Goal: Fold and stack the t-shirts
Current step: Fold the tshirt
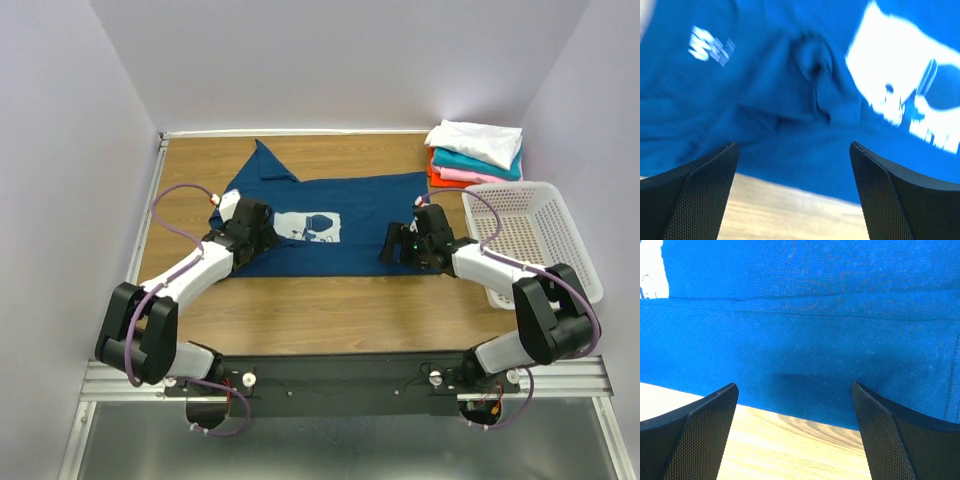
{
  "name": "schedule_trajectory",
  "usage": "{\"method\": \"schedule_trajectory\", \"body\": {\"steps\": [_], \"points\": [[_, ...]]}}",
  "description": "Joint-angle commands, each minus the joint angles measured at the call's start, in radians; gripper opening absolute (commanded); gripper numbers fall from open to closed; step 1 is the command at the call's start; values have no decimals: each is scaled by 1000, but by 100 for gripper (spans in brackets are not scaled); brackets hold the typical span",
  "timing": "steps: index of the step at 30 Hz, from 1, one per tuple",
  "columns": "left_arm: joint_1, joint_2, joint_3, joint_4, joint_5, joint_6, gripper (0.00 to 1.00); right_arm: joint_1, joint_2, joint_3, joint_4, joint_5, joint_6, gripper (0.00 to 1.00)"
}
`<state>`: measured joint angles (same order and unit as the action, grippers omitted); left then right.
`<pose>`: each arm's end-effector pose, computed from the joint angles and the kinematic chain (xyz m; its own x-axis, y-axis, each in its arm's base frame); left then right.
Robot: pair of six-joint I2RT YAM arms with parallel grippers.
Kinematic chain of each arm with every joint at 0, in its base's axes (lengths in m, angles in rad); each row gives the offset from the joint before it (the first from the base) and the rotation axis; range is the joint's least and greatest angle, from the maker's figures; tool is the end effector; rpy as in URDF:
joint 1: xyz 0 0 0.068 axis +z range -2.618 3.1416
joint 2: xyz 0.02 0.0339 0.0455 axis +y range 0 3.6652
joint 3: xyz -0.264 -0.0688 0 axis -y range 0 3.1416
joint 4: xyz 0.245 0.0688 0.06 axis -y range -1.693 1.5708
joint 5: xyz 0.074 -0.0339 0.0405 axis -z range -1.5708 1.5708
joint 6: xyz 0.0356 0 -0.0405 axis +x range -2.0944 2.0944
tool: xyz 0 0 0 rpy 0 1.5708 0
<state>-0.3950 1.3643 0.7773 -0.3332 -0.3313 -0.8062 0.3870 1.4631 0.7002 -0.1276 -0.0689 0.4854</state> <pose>0.2521 -0.0926 0.2005 -0.6398 -0.4726 -0.6060 -0.4040 0.8776 -0.2579 0.2575 0.1076 0.1649 -0.8311 0.1639 -0.5314 -0.0326 0.9396 0.3408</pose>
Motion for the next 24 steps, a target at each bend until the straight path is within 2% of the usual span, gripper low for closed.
{"method": "schedule_trajectory", "body": {"steps": [1, 4, 15, 20, 24], "points": [[41, 36, 42, -7, -115, 15, 98, 0, -15, -1, -47, -5, -13, 100], [61, 110, 69, 31, -54, 51, 98, 0, -18, -5, -47, 24, -14, 100], [120, 286, 203, 59, -103, 82, 98, 0, -10, -8, -47, 64, -10, 100], [189, 314, 267, 66, -169, 97, 98, 0, -10, -7, -49, 89, -7, 100], [258, 369, 333, 108, -146, 140, 98, -2, -3, -7, -50, 103, -5, 100]]}}
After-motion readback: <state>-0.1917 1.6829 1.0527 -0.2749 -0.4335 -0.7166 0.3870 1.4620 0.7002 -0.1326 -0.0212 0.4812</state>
